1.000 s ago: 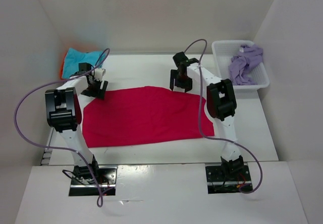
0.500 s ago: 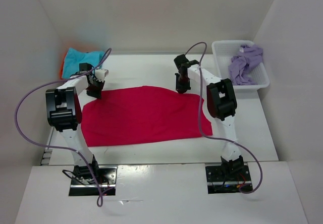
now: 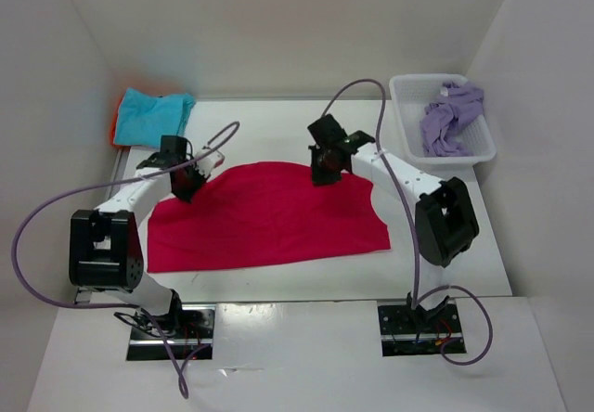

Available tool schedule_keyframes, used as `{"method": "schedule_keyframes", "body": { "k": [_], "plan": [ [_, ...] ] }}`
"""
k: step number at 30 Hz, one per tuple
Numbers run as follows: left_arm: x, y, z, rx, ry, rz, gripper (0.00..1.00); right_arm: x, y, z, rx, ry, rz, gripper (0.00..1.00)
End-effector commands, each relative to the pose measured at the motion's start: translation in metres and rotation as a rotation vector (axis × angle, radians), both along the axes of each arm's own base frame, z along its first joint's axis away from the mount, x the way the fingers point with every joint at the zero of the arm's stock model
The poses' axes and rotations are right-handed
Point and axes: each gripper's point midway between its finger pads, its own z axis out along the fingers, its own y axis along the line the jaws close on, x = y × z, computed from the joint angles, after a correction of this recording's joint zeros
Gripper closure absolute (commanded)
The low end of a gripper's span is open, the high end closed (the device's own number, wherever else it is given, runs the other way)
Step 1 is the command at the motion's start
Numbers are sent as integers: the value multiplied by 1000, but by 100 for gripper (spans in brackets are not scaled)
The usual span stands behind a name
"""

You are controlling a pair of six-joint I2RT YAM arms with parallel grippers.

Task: Fold and stack the t-shirts
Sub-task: Grap the side of the flattened tshirt furthest away from the robot with both arms

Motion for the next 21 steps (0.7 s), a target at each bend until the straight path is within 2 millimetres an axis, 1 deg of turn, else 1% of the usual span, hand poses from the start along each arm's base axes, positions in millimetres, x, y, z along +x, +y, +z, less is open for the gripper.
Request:
{"method": "schedule_keyframes", "body": {
  "k": [1,2,3,4,5,6,7,8,9,10,11,12,13,14,15,16,17,18,19,20,21],
  "plan": [
    [-35,10,-27,68,120,-24,100,-27,-2,-33,-4,71,-54,100],
    [-39,10,-30,67,132,-25,100,-33,-6,-39,-7,83,-62,100],
    [-46,5,-34,56,145,-31,99,-29,-3,-30,13,56,-61,100],
    [-49,2,-35,56,157,-41,97,-27,-2,-29,19,47,-61,100],
    [-56,1,-39,47,183,-46,96,-15,3,-13,33,-3,-60,100],
    [-56,-5,-40,37,183,-63,92,-6,6,-11,30,-15,-65,100],
    [-63,-7,-41,31,211,-76,90,-2,6,-9,9,-17,-55,93],
    [-68,-12,-45,24,235,-94,86,15,12,9,16,-68,-55,88],
    [-73,-23,-46,-10,257,-135,82,21,16,12,9,-78,-38,80],
    [-84,-27,-45,-37,302,-145,71,29,18,4,-16,-72,-35,72],
    [-86,-34,-41,-55,312,-196,65,41,26,17,3,-108,-29,62],
    [-102,-44,-41,-115,368,-230,61,47,29,19,1,-119,-18,57],
    [-103,-48,-34,-135,364,-248,57,52,32,9,-8,-105,-17,55],
    [-102,-52,-26,-148,346,-280,52,64,36,16,14,-121,-8,55],
    [-114,-58,-21,-190,376,-305,50,72,34,14,17,-121,-9,52],
    [-116,-62,-15,-206,370,-326,47,81,39,7,12,-113,-9,50],
    [-128,-64,-10,-220,396,-361,45,87,38,2,12,-100,-4,46],
    [-131,-70,-5,-258,402,-388,43,95,38,-2,18,-96,-10,46],
    [-133,-73,2,-273,396,-406,43,104,44,-10,12,-86,-10,45],
    [-140,-74,3,-284,420,-420,43,107,47,-15,11,-80,4,45],
    [-149,-75,8,-293,452,-442,42,112,44,-19,6,-73,-5,43]
  ]
}}
